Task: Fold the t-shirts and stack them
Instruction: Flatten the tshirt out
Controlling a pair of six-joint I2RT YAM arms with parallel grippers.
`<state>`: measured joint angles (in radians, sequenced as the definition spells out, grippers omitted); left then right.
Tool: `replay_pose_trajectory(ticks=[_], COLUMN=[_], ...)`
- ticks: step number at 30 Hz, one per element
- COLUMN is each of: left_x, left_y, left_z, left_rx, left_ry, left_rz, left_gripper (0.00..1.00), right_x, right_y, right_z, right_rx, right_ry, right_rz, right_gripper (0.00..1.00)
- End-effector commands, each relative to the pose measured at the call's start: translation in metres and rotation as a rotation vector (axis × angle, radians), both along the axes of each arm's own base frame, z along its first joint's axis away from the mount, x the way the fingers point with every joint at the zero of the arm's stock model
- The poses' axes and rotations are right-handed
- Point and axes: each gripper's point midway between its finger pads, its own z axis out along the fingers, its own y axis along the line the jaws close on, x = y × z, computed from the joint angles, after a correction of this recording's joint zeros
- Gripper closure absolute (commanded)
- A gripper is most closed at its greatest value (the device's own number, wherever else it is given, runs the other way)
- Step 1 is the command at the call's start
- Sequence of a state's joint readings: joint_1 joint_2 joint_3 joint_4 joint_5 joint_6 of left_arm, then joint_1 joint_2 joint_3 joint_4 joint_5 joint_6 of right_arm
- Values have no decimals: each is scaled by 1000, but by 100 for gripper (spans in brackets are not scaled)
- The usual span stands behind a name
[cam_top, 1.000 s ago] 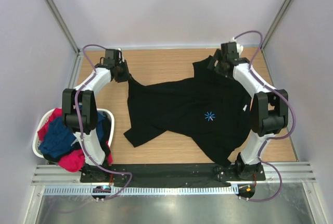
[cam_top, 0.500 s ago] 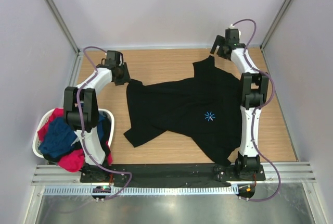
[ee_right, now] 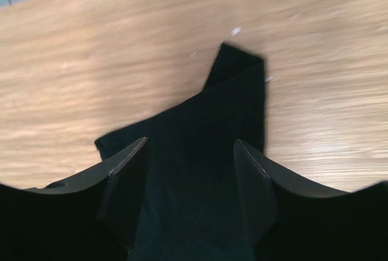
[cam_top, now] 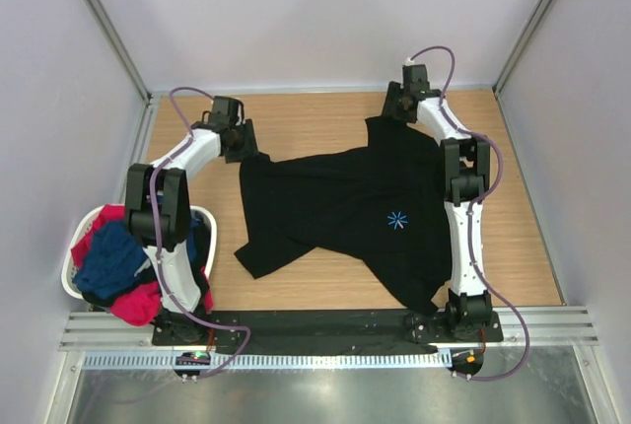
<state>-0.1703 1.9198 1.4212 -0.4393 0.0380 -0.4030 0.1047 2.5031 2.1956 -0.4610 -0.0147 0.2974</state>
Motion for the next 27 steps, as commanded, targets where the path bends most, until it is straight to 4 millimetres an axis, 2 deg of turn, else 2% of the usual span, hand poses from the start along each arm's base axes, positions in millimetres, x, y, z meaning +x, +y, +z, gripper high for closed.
replay_pose_trajectory(ticks=[1, 4, 5, 9, 12, 13, 14, 16, 17, 22, 23, 25, 27], left_x=[4, 3, 3, 2, 1, 0, -1, -2, -3, -6, -6, -5, -5], left_y=[-4, -11, -12, -10, -11, -13, -13, -16, -17, -21, -21, -19, -17], left_z=[6, 7, 7, 5, 2, 1, 0, -5, -7, -12, -12, -10, -8], left_rx=[17, 38, 40, 85, 92, 95, 100, 111, 118, 161, 163, 168, 173], left_ry=[-15, -21, -20, -11, 0, 2, 4, 13, 16, 27, 26, 22, 21], left_rz=[-14, -37, -42, -29, -26, -26, -18, -17, -14, -14, -11, 8, 23], left_gripper=[49, 49, 49, 50, 50, 50, 50, 51, 50, 51, 51, 50, 51], right_x=[-3, -8, -8, -15, -22, -26, -30, -36, -38, -46, -53, -56, -62], right_y=[18, 19, 13, 26, 33, 41, 44, 53, 56, 86, 98, 113, 134], right_z=[12, 7, 6, -4, -15, -19, -21, -17, -13, 22, 26, 27, 18], right_rx=[-23, -10, -32, -58, -108, -120, -130, -142, -143, -141, -126, -107, -94], right_ry=[-26, 0, 2, 23, 53, 62, 74, 79, 75, -16, -24, -36, -17], right_rz=[44, 31, 0, 18, 39, 56, 63, 77, 83, 125, 153, 183, 224], right_gripper=[39, 41, 41, 50, 64, 75, 80, 94, 98, 99, 99, 99, 99])
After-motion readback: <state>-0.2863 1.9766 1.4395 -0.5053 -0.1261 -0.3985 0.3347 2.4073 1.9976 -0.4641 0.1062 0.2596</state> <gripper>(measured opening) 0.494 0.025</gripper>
